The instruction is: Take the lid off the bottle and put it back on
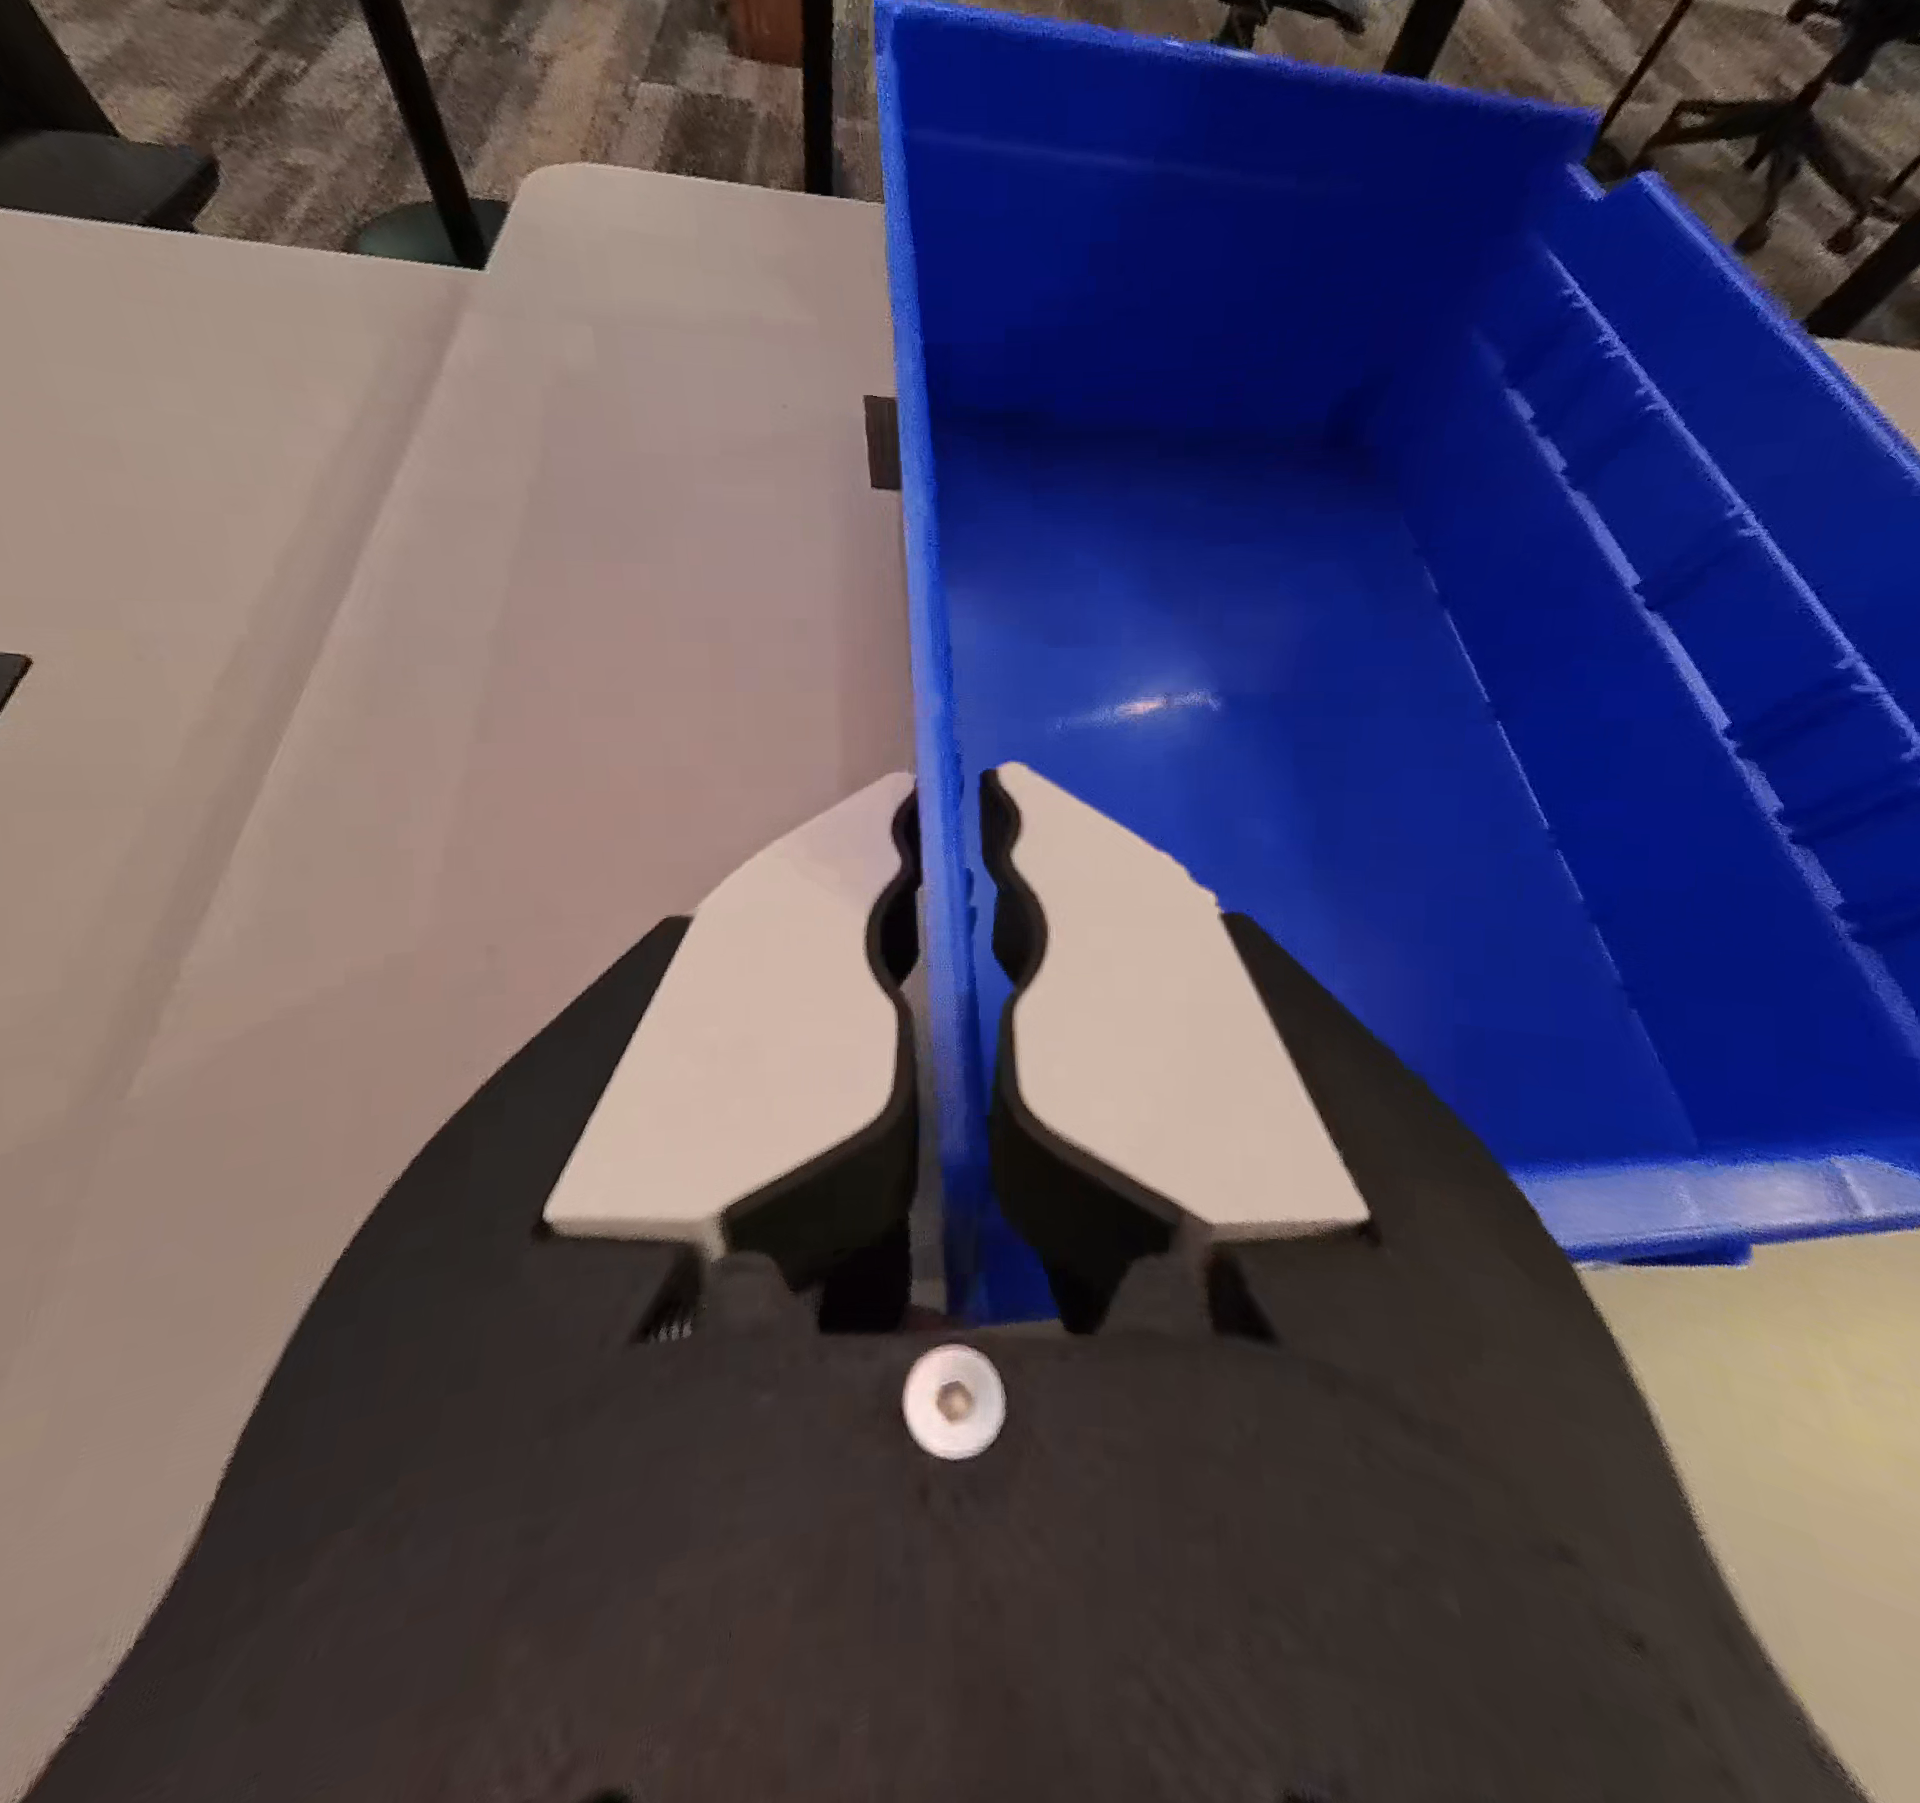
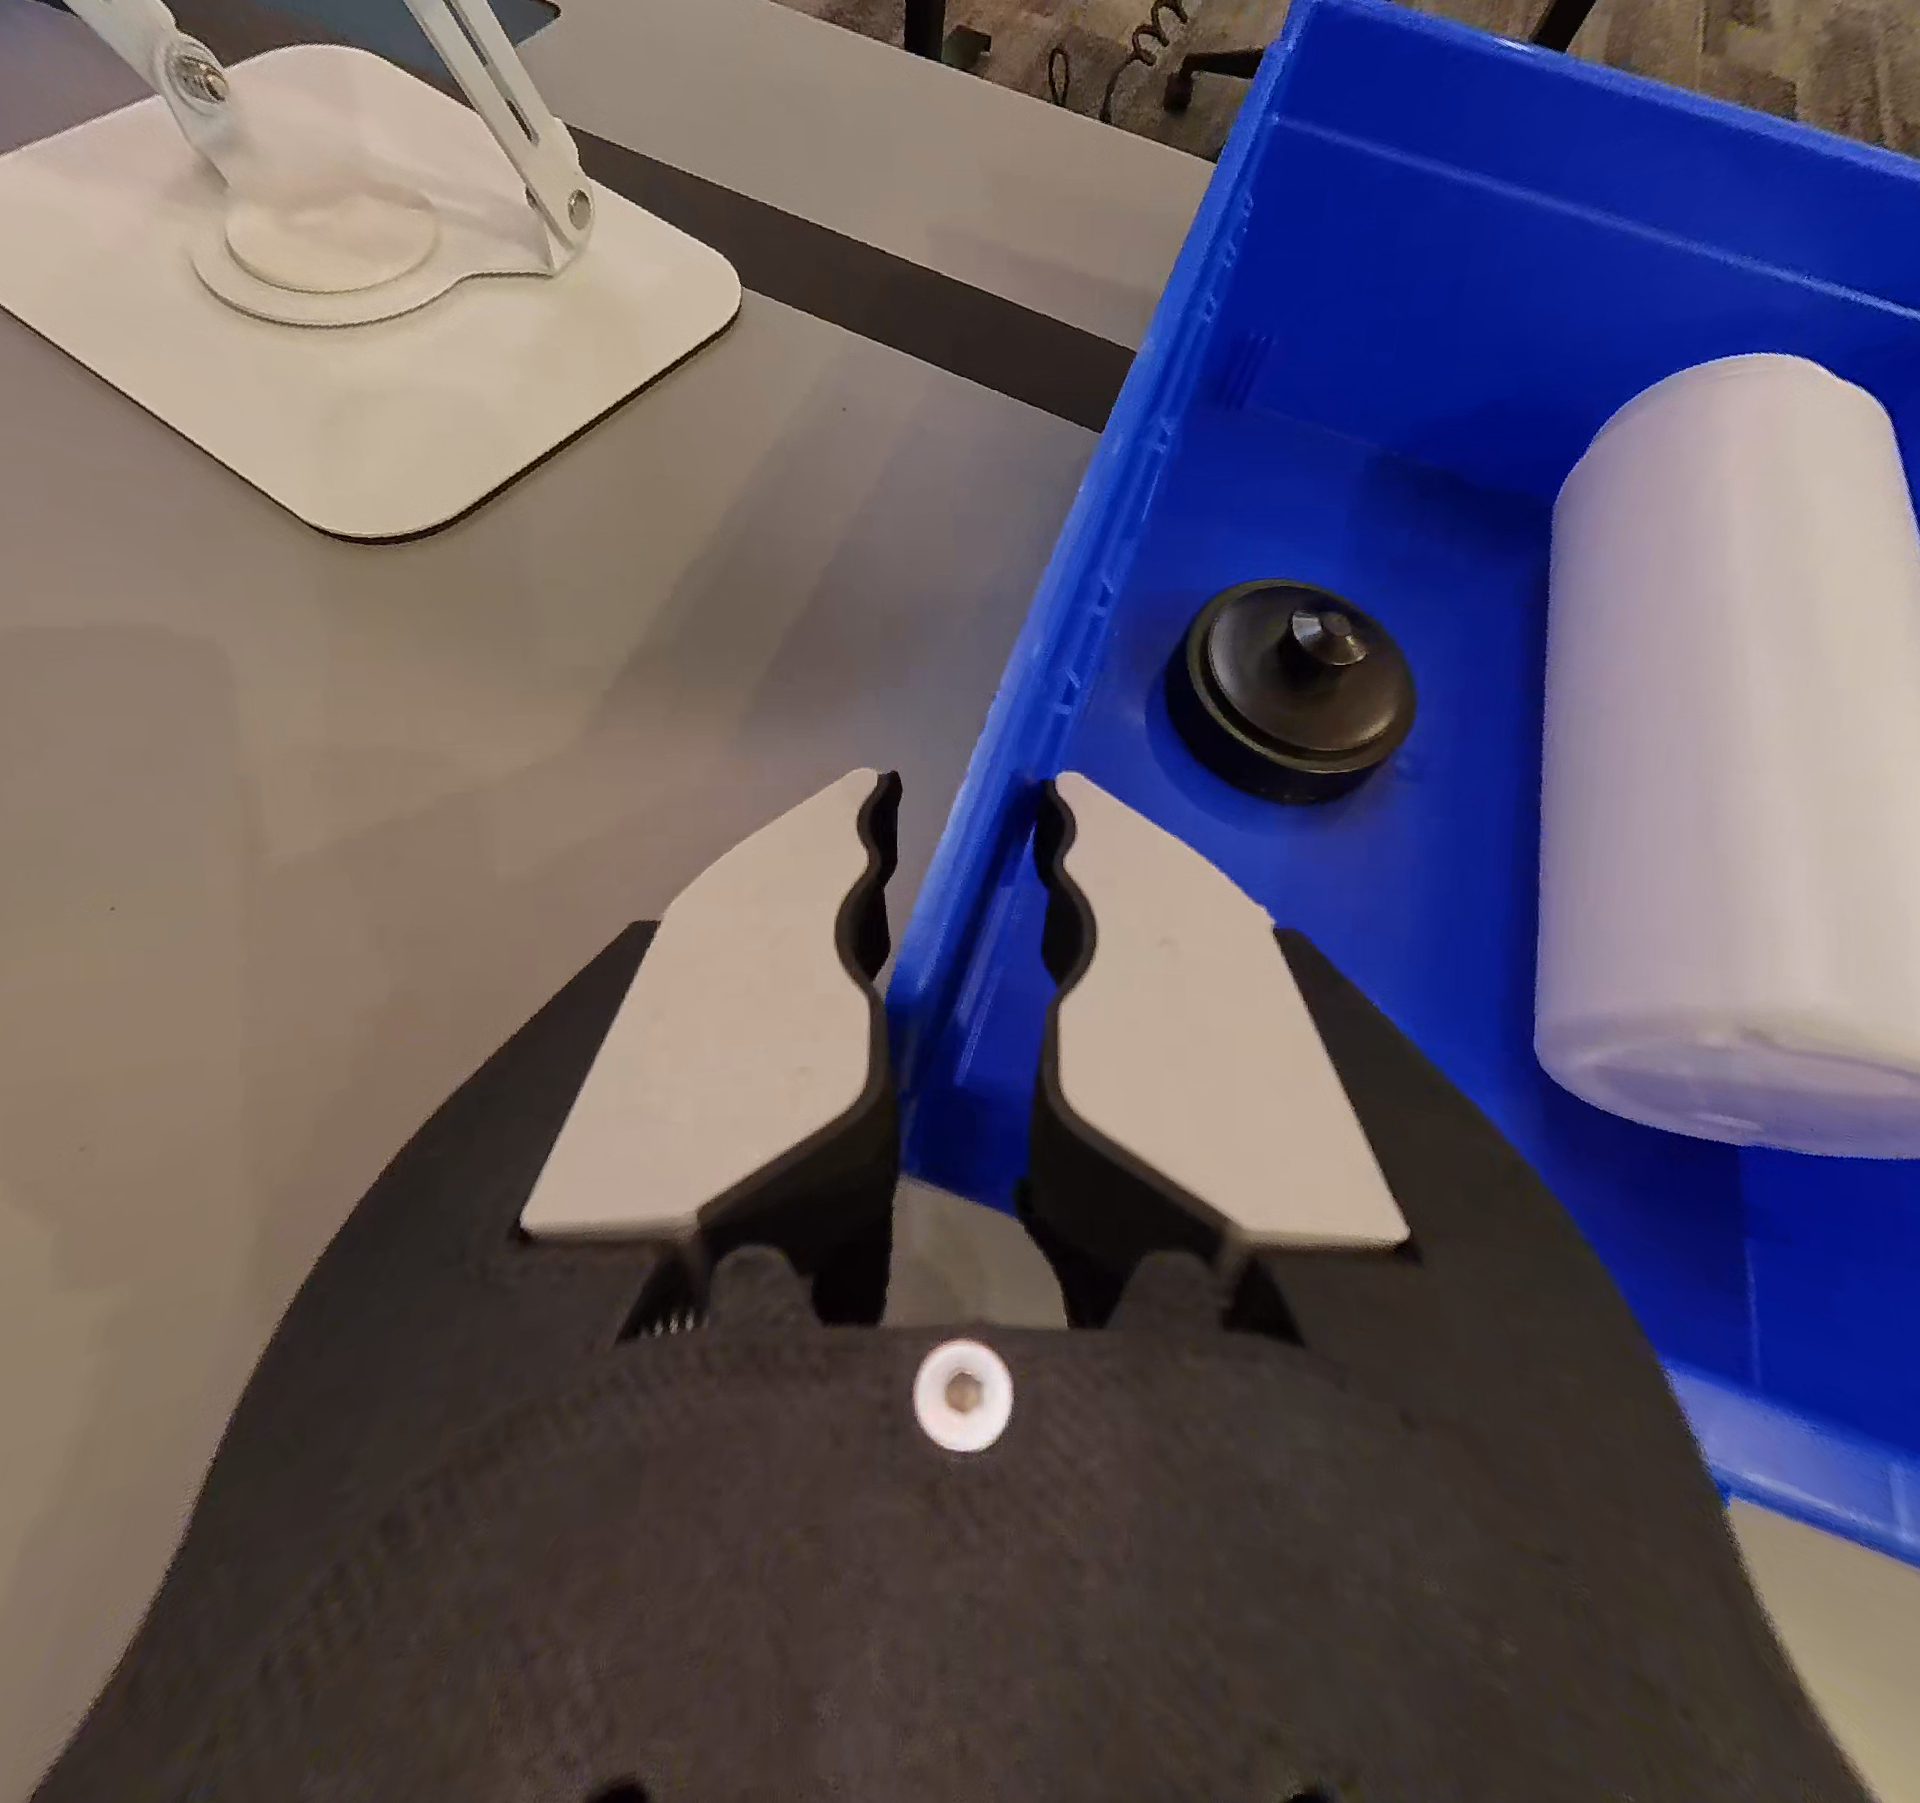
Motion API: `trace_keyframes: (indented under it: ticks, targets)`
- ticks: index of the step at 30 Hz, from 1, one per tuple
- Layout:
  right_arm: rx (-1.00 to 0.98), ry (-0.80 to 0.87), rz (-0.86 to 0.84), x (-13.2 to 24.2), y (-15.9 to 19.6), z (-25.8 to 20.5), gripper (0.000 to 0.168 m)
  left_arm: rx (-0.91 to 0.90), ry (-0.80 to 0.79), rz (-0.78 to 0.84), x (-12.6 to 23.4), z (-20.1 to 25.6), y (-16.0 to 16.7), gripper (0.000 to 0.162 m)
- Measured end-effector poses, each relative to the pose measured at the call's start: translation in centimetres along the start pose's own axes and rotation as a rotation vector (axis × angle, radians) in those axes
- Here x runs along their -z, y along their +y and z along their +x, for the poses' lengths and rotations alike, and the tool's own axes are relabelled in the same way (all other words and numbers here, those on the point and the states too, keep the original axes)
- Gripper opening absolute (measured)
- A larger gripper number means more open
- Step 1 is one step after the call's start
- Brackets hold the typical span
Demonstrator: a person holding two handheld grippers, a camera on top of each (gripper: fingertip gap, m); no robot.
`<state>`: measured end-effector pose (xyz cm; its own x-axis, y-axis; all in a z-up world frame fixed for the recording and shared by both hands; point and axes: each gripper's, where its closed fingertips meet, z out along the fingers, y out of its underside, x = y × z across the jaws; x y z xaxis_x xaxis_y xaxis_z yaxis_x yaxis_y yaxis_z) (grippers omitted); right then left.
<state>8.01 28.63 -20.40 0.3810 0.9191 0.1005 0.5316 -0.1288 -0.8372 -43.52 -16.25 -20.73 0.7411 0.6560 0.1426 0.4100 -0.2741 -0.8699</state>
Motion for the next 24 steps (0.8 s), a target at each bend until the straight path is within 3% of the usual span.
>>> trace_keyframes:
  ticks: [9,18,24]
  targets:
    - [0.006,-0.012,-0.01,0.1,0.1,-0.1,0.024,-0.079,0.067,-0.023,1.1,0.6,0.8,0.006]
    - [0.015,-0.04,-0.035,2.0,1.5,0.4,0.006,-0.204,0.289,-0.078,5.8,2.2,3.7,0.005]
    - [0.062,-0.129,-0.037,4.8,3.2,-1.1,0.005,-0.278,0.54,-0.124,10.5,5.7,6.9,0.006]
